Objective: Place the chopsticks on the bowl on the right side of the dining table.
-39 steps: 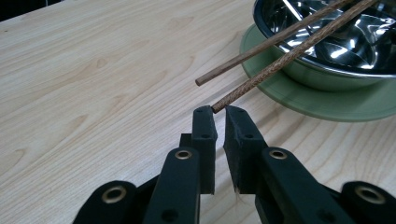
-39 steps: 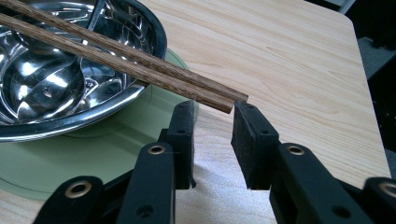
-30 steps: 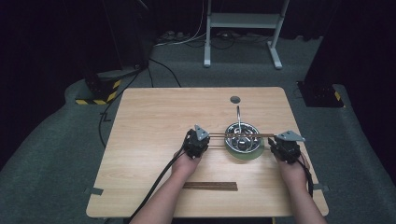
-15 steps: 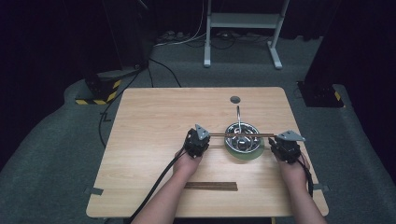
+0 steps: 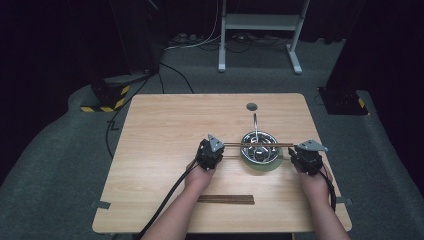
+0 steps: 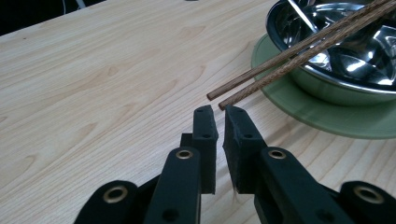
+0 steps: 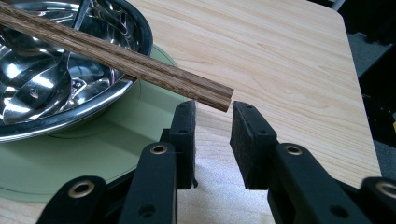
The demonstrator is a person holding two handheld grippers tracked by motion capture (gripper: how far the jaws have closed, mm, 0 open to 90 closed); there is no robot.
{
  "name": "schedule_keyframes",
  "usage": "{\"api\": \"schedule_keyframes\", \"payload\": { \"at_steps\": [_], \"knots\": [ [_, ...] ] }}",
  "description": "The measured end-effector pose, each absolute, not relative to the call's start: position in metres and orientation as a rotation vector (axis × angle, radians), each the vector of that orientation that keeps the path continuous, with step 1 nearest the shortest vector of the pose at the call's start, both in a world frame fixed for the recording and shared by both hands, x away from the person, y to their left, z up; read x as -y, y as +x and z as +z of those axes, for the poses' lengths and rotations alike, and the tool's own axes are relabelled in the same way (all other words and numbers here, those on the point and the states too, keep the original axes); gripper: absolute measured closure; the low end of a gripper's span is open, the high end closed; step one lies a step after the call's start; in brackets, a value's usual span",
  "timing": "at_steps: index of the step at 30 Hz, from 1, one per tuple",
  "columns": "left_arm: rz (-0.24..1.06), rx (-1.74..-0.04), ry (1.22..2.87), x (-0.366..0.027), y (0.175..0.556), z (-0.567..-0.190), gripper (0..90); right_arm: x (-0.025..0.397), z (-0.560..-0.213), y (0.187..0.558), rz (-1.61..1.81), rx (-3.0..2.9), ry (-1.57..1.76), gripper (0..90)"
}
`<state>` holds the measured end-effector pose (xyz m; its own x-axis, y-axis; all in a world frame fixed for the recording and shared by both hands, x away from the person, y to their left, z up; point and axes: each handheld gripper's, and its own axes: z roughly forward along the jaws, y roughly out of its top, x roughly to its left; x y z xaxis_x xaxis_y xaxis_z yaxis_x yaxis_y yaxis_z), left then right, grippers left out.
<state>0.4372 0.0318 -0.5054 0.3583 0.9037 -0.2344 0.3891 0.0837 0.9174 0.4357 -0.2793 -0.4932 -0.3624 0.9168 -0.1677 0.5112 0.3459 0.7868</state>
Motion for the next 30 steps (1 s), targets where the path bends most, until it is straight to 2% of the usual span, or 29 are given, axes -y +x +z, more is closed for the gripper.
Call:
{"api": "schedule_keyframes", "payload": {
  "at_steps": [7,30],
  "knots": [
    [0.543,-1.234,1.494,-0.0318,0.4387,-0.5055,84.1,0.2780,-0.4931,0.4357,0.855,-2.003,1.235,70.1],
    [0.543,-1.226,1.502,-0.0305,0.4420,-0.5054,86.4,0.2778,-0.4952,0.4376,0.847,-1.999,1.240,70.4]
  ]
}}
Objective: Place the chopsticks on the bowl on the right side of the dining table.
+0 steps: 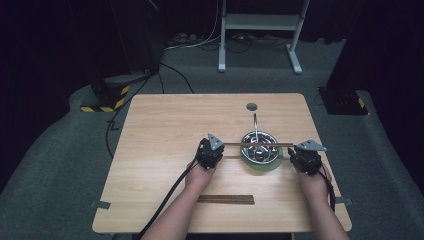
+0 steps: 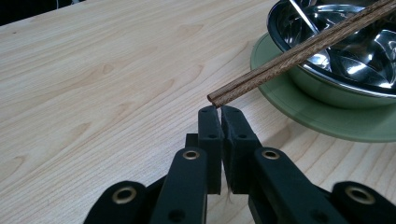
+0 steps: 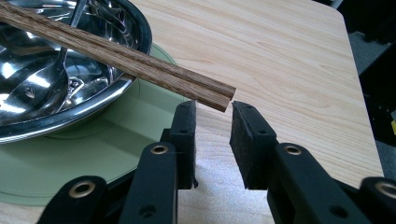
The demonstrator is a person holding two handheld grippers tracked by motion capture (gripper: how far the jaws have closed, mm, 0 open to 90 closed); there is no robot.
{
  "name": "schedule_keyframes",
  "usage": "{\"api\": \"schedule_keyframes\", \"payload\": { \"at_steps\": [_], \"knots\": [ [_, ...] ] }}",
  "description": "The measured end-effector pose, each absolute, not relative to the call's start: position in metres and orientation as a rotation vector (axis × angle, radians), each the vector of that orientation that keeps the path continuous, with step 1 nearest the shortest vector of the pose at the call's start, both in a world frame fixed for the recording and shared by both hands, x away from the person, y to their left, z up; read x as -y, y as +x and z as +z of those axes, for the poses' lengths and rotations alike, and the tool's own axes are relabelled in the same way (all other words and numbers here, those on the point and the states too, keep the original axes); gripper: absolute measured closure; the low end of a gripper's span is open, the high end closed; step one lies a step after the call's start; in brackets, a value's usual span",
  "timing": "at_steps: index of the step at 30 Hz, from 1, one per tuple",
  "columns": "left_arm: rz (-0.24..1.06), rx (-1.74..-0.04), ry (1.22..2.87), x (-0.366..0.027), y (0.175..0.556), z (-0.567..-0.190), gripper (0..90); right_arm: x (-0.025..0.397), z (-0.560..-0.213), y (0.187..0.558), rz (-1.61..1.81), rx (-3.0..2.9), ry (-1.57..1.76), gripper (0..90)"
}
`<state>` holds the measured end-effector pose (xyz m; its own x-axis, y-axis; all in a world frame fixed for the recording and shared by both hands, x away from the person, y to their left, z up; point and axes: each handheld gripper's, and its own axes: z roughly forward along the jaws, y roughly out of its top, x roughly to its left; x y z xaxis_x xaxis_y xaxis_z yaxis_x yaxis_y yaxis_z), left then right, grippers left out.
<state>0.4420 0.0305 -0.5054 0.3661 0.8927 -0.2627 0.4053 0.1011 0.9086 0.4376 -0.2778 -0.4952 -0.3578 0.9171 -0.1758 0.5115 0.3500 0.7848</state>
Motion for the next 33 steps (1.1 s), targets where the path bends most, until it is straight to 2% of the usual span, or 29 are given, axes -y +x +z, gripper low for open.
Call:
{"api": "schedule_keyframes", "payload": {
  "at_steps": [33],
  "knots": [
    [0.542,-1.245,1.488,-0.0282,0.4426,-0.5060,87.3,0.2775,-0.4967,0.4376,0.844,-1.998,1.234,70.5]
  ]
}}
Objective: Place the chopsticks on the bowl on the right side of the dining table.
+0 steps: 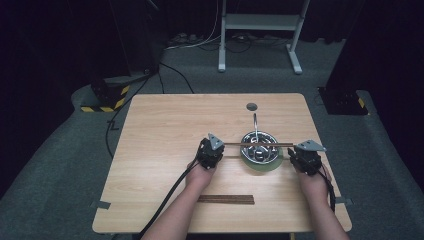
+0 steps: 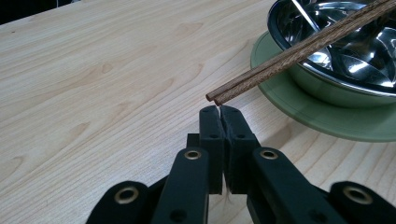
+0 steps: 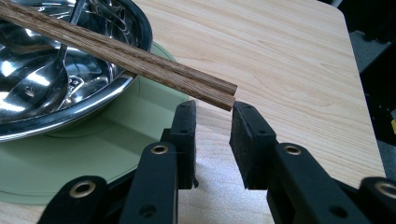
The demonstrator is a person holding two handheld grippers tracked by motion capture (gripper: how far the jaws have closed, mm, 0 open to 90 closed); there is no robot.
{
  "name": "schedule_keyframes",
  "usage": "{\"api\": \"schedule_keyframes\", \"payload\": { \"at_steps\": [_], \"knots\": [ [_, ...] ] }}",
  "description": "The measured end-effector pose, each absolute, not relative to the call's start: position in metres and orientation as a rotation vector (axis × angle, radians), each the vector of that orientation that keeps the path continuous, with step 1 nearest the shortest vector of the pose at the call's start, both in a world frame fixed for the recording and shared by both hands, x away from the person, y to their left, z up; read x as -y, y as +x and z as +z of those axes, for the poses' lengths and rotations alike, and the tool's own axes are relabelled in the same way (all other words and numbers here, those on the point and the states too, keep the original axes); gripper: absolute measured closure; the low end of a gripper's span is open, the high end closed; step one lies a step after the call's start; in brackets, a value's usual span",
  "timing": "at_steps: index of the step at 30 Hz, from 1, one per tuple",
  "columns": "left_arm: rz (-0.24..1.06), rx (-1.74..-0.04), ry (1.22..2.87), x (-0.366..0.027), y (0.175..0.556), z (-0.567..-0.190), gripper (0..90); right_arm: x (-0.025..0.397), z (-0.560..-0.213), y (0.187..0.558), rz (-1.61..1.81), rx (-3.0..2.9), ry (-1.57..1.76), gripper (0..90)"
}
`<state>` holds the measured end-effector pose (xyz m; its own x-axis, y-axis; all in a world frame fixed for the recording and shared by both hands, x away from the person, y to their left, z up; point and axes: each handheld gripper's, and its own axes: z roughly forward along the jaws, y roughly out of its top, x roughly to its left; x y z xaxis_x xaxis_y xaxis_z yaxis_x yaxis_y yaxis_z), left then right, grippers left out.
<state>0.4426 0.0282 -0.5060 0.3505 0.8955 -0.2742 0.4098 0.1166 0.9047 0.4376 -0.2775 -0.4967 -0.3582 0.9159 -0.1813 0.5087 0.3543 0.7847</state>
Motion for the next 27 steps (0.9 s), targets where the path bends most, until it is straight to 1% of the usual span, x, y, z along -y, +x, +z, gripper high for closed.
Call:
{"api": "schedule_keyframes", "payload": {
  "at_steps": [2,13,19,20,24,27],
  "knots": [
    [0.552,-1.231,1.522,-0.031,0.443,-0.506,87.2,0.278,-0.497,0.438,0.841,-1.998,1.230,70.4],
    [0.546,-1.244,1.495,-0.029,0.443,-0.506,87.1,0.277,-0.497,0.437,0.840,-2.003,1.237,70.0],
    [0.562,-1.233,1.537,-0.034,0.442,-0.507,85.0,0.278,-0.497,0.437,0.842,-2.005,1.247,69.8],
    [0.551,-1.252,1.482,-0.031,0.442,-0.507,84.8,0.277,-0.497,0.437,0.843,-2.005,1.246,69.9],
    [0.568,-1.235,1.528,-0.038,0.440,-0.507,84.1,0.276,-0.496,0.437,0.839,-2.004,1.234,69.8],
    [0.570,-1.238,1.511,-0.041,0.438,-0.506,83.4,0.277,-0.497,0.436,0.831,-2.000,1.253,68.4]
  ]
}}
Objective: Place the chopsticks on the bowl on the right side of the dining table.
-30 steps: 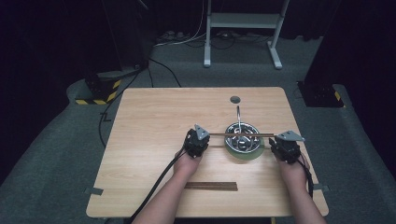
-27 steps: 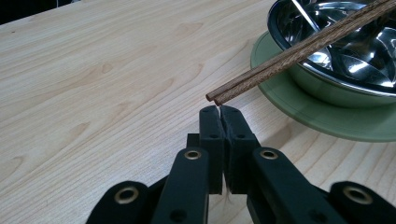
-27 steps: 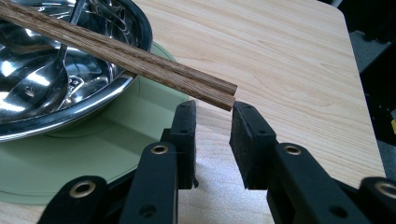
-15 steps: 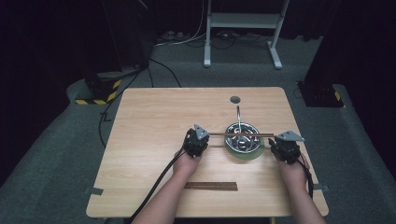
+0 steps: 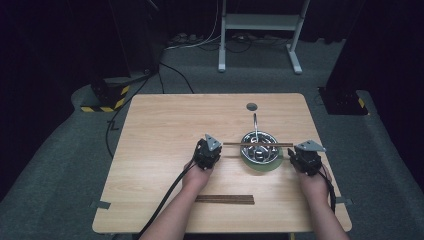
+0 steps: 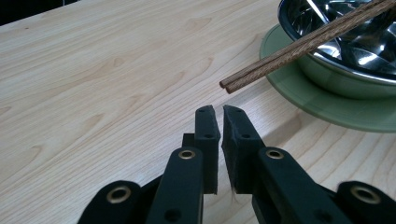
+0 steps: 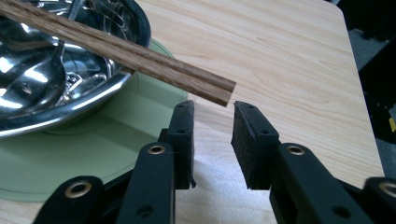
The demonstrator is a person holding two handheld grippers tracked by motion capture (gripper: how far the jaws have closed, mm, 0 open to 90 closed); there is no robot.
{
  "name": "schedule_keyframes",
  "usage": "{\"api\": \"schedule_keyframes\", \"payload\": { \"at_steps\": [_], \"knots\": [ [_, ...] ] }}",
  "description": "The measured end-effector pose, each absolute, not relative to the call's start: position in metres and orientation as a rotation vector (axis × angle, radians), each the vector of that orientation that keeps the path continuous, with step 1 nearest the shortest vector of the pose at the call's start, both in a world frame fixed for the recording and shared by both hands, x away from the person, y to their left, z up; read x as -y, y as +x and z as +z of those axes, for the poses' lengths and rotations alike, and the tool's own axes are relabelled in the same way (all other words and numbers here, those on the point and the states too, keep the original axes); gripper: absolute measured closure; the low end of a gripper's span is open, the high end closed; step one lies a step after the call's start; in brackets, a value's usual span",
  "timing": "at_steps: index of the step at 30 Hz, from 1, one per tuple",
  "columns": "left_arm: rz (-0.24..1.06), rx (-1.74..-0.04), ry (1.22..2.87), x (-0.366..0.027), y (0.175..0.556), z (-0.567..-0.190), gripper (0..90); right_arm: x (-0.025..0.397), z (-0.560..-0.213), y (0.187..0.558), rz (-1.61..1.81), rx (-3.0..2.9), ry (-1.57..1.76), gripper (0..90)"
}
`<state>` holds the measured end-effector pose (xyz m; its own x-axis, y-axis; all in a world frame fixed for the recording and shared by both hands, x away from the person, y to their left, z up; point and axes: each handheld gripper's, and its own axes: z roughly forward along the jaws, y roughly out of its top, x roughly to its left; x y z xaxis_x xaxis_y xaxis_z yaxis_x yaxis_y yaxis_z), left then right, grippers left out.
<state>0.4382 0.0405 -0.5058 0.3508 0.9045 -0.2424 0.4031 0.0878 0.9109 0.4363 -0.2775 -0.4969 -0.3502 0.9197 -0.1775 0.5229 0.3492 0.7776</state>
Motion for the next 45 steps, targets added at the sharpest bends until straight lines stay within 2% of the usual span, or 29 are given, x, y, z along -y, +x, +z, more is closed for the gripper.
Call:
{"api": "schedule_keyframes", "payload": {
  "at_steps": [6,12,14,18,24,26,28,32,35,36,45],
  "knots": [
    [0.567,-1.243,1.483,-0.066,0.427,-0.501,80.4,0.283,-0.500,0.427,0.838,-2.000,1.265,66.2],
    [0.559,-1.253,1.468,-0.109,0.403,-0.499,74.2,0.280,-0.507,0.409,0.879,-2.056,1.294,57.2],
    [0.551,-1.255,1.450,-0.125,0.394,-0.498,68.2,0.276,-0.512,0.402,0.891,-2.084,1.305,51.6],
    [0.540,-1.292,1.426,-0.164,0.371,-0.499,53.3,0.274,-0.521,0.390,0.940,-2.145,1.351,46.5],
    [0.496,-1.407,1.404,-0.222,0.340,-0.511,39.5,0.265,-0.521,0.370,0.937,-2.177,1.325,35.7],
    [0.528,-1.440,1.360,-0.234,0.329,-0.513,35.8,0.261,-0.522,0.364,0.936,-2.196,1.310,32.4],
    [0.565,-1.435,1.413,-0.250,0.320,-0.515,32.0,0.257,-0.522,0.360,0.933,-2.201,1.305,29.0],
    [0.594,-1.486,1.433,-0.265,0.308,-0.524,27.5,0.255,-0.522,0.358,0.914,-2.180,1.334,24.4],
    [0.628,-1.492,1.457,-0.265,0.306,-0.539,19.1,0.255,-0.522,0.359,0.913,-2.176,1.343,24.2],
    [0.587,-1.522,1.454,-0.267,0.306,-0.540,14.5,0.255,-0.523,0.359,0.915,-2.168,1.343,24.2],
    [0.597,-1.532,1.421,-0.265,0.309,-0.540,15.0,0.255,-0.522,0.359,0.914,-2.175,1.349,24.2]
  ]
}}
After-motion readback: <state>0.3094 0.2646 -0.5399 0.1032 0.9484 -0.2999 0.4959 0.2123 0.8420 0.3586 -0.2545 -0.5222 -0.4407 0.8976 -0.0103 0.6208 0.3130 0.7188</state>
